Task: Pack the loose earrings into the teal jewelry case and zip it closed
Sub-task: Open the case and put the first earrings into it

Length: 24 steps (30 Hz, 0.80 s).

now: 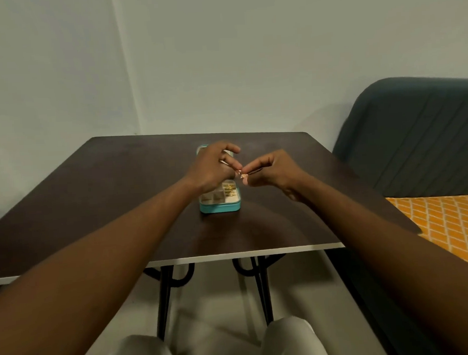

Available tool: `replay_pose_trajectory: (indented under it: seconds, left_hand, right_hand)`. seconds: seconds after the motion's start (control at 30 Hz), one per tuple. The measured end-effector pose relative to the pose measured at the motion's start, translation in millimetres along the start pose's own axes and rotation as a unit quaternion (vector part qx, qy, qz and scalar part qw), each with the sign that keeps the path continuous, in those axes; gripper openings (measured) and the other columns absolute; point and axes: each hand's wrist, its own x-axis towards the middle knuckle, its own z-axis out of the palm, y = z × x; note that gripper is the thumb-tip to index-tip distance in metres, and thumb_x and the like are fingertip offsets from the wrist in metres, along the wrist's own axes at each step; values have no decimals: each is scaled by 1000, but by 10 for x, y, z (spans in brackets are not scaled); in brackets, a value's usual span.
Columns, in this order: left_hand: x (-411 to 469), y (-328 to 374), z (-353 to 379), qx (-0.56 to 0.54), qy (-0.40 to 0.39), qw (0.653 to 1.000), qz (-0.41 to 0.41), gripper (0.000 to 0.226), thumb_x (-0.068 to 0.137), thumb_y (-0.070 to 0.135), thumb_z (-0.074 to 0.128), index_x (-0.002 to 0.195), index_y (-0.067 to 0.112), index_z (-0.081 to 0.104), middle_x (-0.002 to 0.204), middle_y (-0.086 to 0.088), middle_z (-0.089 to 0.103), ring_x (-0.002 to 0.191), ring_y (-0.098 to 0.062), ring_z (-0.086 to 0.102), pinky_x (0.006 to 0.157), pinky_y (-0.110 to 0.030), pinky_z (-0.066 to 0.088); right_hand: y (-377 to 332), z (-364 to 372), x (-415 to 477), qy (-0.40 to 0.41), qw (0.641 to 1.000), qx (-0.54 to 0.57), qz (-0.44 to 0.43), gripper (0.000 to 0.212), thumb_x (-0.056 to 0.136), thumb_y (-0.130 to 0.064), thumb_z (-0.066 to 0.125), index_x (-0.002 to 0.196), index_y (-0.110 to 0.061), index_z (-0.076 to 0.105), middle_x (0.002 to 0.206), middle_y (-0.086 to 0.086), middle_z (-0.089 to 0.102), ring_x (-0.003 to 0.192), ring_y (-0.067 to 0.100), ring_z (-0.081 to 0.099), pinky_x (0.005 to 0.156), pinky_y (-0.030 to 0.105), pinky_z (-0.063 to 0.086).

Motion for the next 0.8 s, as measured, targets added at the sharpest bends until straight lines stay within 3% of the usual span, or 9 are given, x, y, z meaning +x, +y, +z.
replay_pose_trajectory:
  seconds: [0.1, 0.23, 0.33, 0.43, 0.63, 0.8]
  left_hand:
    - [-43, -1, 80, -26, 4, 1000, -16, 47, 79, -2, 76, 121, 14, 63, 94, -2, 77, 86, -12, 74, 70, -24, 60]
    - [-97, -55, 35, -57, 27, 997, -33, 40, 78, -2, 80, 113, 11, 68, 99, -8, 73, 93, -18, 72, 75, -30, 63]
    - [-174, -79, -67, -104, 24, 991, -79, 26, 83, -4, 75, 107, 4, 69, 102, -15, 72, 94, -26, 73, 68, -29, 63]
    - [-217, -103, -123, -150, -4, 980, -128, 16, 89, -3, 70, 101, 8, 72, 107, -14, 72, 90, -24, 75, 68, -27, 62]
    - [-289, -144, -216, -232, -22, 955, -184, 23, 93, 2, 67, 116, 6, 71, 106, -12, 75, 87, -18, 76, 73, -27, 62]
    - [-282, -185, -212, -213, -5, 956, -199, 22, 90, 3, 72, 112, 4, 73, 107, -10, 75, 87, -16, 74, 71, -24, 62]
  right_hand:
    - [112, -17, -27, 8, 1000, -1, 3, 23, 77, 7, 78, 99, 4, 77, 96, 15, 77, 93, 26, 75, 78, 30, 62]
    - [147, 82, -3, 7, 1000, 8, 11, 23, 74, 5, 81, 97, 0, 79, 100, 11, 78, 96, 26, 74, 82, 37, 63]
    - [101, 225, -3, 4, 1000, -7, 0, 23, 74, 6, 82, 95, -2, 79, 101, 9, 77, 99, 26, 73, 83, 37, 62]
    - [75, 312, -1, 18, 1000, 19, -4, 24, 73, 6, 82, 96, -3, 79, 103, 10, 77, 102, 25, 71, 82, 33, 62]
    - [132, 441, 29, 21, 997, 71, 23, 18, 79, 4, 77, 96, -3, 79, 104, 10, 76, 106, 28, 70, 89, 43, 60]
    - [95, 509, 4, 24, 999, -35, -14, 13, 83, 1, 75, 90, -10, 78, 100, 3, 75, 100, 20, 69, 83, 31, 62]
